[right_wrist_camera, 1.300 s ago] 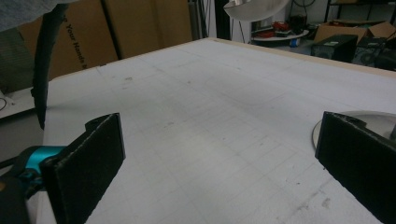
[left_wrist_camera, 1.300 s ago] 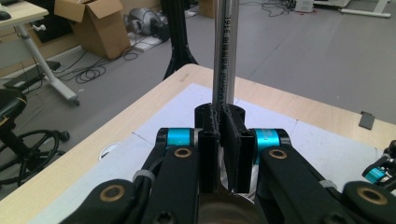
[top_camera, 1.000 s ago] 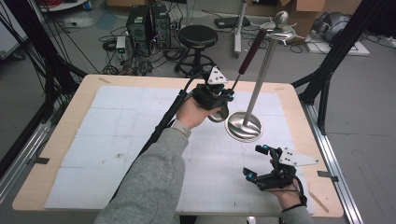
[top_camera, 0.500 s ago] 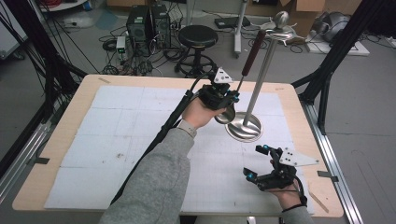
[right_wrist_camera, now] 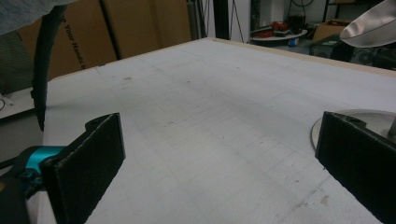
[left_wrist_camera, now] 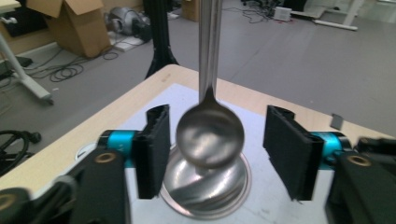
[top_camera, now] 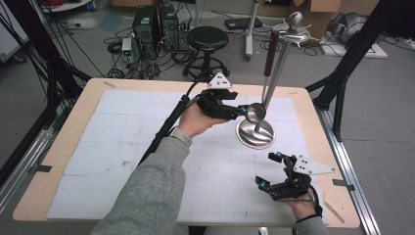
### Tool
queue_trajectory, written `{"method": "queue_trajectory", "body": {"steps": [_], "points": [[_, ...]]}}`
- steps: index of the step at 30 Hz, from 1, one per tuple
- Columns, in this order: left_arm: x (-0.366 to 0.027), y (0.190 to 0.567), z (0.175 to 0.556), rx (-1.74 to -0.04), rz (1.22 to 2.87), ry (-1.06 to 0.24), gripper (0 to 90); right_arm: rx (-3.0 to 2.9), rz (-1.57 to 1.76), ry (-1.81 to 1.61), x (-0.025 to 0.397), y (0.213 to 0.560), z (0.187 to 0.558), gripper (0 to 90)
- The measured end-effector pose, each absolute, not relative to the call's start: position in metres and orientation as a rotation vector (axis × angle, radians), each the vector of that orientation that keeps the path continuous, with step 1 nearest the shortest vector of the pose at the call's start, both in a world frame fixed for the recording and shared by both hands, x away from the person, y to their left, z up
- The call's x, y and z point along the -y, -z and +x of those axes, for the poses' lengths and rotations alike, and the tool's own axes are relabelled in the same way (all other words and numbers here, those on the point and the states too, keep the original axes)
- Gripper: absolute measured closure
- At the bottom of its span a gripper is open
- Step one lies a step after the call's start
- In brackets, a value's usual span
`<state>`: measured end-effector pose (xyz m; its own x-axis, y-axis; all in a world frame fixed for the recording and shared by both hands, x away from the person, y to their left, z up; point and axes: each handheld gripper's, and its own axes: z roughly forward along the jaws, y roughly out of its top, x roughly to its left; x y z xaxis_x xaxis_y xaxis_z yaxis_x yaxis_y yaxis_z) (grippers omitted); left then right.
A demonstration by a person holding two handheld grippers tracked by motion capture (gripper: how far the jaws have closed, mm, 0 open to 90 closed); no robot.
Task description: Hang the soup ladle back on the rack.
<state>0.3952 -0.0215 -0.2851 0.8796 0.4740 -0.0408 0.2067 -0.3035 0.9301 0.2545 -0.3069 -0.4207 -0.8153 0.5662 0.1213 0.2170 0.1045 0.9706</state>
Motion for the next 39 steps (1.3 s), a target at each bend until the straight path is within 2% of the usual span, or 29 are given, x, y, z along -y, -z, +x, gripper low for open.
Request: {"method": "queue_trajectory", "body": {"steps": [5,8,10,23,39], "points": [[0.005,0.286,0.391,-0.493,1.908,-0.276,26.0,-2.106,0.773,-1.759,0.307,0.421,0.255,0.5],[-0.001,0.285,0.389,-0.508,1.907,-0.255,14.1,-2.107,0.774,-1.758,0.307,0.421,0.255,0.5],[-0.004,0.283,0.391,-0.562,1.916,-0.194,2.6,-2.113,0.775,-1.753,0.307,0.422,0.255,0.5],[-0.027,0.302,0.374,-0.456,1.952,-0.199,1.7,-2.118,0.771,-1.754,0.305,0.422,0.256,0.5],[-0.092,0.326,0.362,-0.498,1.880,-0.230,1.7,-2.129,0.780,-1.745,0.304,0.424,0.257,0.5]]}}
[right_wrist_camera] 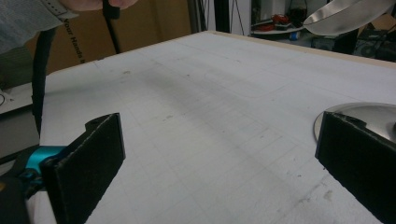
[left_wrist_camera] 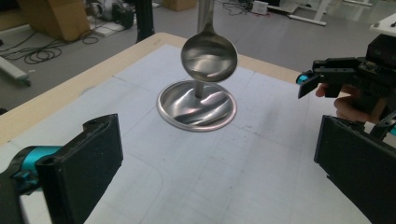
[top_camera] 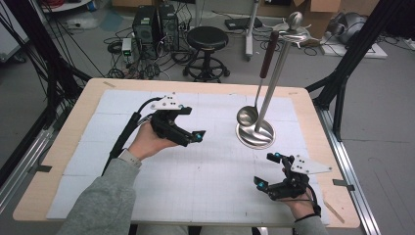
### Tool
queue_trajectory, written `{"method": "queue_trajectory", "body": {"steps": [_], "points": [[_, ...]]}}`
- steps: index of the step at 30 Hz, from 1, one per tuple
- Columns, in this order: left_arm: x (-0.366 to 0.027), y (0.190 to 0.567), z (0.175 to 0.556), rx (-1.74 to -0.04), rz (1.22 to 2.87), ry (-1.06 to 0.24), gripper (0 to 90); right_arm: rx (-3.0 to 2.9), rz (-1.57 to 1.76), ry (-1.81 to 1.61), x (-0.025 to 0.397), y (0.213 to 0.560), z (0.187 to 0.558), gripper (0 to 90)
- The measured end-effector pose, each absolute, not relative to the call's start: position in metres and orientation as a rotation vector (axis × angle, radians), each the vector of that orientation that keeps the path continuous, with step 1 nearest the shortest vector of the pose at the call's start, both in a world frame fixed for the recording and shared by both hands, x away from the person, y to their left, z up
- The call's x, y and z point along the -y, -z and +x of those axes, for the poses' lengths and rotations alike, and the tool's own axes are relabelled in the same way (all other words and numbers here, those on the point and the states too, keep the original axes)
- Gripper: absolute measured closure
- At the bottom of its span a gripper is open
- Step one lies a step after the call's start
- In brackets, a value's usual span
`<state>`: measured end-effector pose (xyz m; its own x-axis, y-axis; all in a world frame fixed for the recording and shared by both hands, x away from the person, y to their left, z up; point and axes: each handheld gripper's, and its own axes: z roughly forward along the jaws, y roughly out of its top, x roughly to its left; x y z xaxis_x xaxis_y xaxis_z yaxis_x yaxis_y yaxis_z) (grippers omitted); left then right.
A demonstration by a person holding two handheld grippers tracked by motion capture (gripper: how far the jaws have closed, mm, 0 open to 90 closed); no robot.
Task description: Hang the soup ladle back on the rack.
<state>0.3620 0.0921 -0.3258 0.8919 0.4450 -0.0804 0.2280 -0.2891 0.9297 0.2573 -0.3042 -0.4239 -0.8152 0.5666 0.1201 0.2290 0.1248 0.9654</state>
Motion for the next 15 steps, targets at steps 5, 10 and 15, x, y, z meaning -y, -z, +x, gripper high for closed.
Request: {"method": "queue_trajectory", "body": {"steps": [5,10,15], "points": [[-0.115,0.334,0.358,-0.534,1.859,-0.237,1.7,-2.139,0.785,-1.739,0.304,0.424,0.257,0.5],[-0.137,0.340,0.354,-0.559,1.829,-0.254,1.7,-2.138,0.784,-1.735,0.303,0.425,0.259,0.5],[-0.153,0.349,0.345,-0.574,1.818,-0.263,1.7,-2.143,0.781,-1.729,0.303,0.425,0.259,0.5]]}}
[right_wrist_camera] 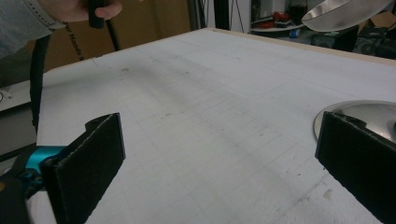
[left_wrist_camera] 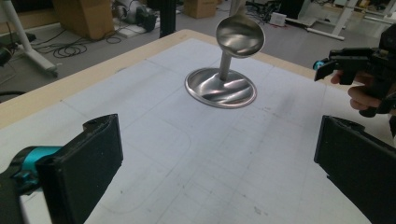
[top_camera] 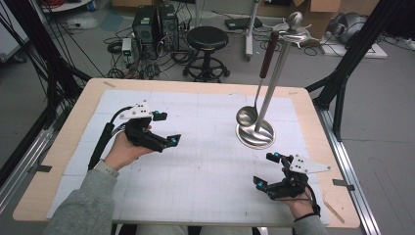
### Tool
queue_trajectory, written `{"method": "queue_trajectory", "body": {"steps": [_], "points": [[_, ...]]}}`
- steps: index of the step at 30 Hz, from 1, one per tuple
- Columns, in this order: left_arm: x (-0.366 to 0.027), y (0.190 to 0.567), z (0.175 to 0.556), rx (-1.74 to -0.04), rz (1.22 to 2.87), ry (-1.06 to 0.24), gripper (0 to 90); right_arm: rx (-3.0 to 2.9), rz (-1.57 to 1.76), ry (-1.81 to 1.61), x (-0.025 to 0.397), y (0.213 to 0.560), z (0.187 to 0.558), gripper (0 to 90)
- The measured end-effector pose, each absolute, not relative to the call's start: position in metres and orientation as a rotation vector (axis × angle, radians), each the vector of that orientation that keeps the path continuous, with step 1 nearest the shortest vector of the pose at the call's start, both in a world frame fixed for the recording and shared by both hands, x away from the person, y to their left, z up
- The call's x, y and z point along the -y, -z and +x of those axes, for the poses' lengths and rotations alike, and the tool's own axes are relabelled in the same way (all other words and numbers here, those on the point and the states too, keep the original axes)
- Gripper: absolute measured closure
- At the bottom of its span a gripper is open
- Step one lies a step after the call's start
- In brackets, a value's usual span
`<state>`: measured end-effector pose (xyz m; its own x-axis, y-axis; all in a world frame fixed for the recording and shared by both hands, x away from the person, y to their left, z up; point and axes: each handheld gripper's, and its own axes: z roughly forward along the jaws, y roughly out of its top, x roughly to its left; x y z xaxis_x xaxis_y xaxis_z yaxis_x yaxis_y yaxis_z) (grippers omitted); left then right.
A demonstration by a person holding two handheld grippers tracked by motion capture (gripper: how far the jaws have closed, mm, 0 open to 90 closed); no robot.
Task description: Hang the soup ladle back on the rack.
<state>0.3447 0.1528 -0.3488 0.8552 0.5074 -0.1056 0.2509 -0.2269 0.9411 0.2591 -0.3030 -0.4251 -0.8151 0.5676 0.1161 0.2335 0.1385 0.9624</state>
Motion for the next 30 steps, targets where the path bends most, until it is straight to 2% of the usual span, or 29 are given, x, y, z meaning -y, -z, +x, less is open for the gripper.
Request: {"method": "queue_trajectory", "body": {"steps": [16,30], "points": [[-0.182,0.377,0.326,-0.615,1.824,-0.287,1.7,-2.137,0.783,-1.729,0.302,0.424,0.260,0.5],[-0.197,0.382,0.313,-0.606,1.813,-0.344,1.7,-2.130,0.786,-1.724,0.303,0.423,0.259,0.5]]}}
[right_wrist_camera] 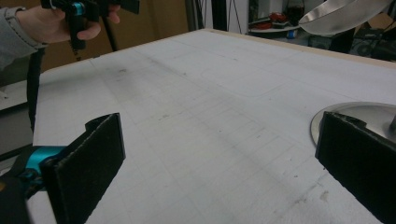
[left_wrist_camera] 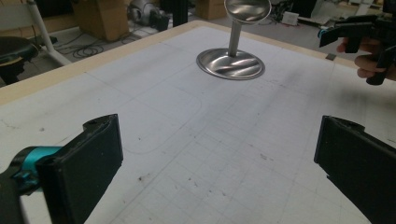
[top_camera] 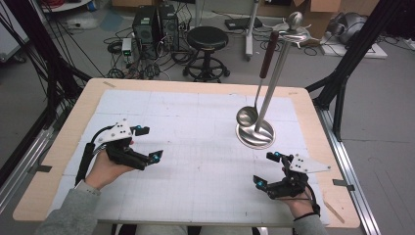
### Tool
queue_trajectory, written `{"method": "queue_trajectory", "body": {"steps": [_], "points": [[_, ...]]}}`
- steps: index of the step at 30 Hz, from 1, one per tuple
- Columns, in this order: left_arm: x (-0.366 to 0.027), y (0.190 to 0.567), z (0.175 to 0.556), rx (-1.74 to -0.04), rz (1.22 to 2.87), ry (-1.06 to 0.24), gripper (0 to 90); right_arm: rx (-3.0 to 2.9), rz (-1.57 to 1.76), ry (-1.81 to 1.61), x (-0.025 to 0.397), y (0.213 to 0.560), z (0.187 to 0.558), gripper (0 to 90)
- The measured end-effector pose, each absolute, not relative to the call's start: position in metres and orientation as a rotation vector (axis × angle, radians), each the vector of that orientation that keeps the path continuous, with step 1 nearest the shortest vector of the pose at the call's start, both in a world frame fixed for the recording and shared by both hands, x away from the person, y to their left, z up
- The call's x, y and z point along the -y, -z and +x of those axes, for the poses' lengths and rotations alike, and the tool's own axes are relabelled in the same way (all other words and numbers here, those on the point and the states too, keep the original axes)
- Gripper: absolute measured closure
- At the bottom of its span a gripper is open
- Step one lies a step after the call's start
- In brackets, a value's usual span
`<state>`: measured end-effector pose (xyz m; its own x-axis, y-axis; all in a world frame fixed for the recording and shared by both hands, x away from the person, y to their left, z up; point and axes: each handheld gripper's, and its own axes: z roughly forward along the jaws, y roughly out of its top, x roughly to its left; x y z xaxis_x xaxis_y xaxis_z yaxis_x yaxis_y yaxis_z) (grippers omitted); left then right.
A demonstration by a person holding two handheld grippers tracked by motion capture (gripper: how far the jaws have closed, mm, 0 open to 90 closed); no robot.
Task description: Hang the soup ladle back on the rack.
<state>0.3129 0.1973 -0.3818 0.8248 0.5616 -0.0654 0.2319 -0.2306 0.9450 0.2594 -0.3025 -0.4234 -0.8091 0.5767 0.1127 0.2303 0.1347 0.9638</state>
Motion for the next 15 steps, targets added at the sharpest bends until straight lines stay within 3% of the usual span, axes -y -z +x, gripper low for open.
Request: {"method": "queue_trajectory", "body": {"steps": [15], "points": [[-0.234,0.403,0.292,-0.678,1.767,-0.459,1.7,-2.108,0.782,-1.729,0.303,0.421,0.259,0.5]]}}
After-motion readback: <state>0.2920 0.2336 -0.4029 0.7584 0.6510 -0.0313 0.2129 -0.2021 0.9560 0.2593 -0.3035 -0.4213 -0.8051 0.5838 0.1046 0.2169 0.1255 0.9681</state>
